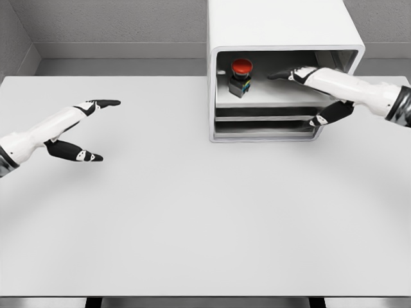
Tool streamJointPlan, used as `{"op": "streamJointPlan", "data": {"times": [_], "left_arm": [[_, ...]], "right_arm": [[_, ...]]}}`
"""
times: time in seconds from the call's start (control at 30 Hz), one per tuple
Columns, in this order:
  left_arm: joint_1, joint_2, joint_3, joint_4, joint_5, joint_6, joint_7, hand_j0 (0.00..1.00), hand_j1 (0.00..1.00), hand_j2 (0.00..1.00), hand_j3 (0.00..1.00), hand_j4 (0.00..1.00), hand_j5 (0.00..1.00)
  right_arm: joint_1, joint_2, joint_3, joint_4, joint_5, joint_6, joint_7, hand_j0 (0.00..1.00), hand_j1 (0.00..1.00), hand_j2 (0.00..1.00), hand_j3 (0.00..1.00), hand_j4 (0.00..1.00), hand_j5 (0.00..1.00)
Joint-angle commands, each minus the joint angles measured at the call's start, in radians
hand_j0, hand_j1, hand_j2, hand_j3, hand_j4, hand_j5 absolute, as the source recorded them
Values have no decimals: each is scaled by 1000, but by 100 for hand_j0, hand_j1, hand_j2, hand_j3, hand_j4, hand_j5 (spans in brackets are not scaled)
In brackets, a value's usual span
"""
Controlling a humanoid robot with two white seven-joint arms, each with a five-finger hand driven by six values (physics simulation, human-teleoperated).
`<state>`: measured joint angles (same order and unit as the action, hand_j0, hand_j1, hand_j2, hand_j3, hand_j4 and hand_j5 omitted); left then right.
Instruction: Slide open multi-storey tabletop storage cabinets and put open load switch and slide close multi-storey tabletop storage cabinets
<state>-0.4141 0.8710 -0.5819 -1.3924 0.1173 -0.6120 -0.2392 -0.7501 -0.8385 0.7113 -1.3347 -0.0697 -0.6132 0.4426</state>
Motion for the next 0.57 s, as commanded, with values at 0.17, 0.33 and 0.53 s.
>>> {"op": "streamJointPlan", "data": {"times": [0.17,0.33,0.53], "left_arm": [[2,-1,1,0,7,1,0,100,100,100,100,100,100],[1,-1,1,0,5,1,-2,100,100,100,100,100,100],[2,0,1,1,4,1,-2,100,100,100,100,100,100]], "right_arm": [[29,-179,17,-293,-9,2,-10,100,100,100,100,100,100],[69,-357,40,-357,4,2,-67,100,100,100,100,100,100],[75,-367,28,-363,2,2,-71,100,100,100,100,100,100]]}}
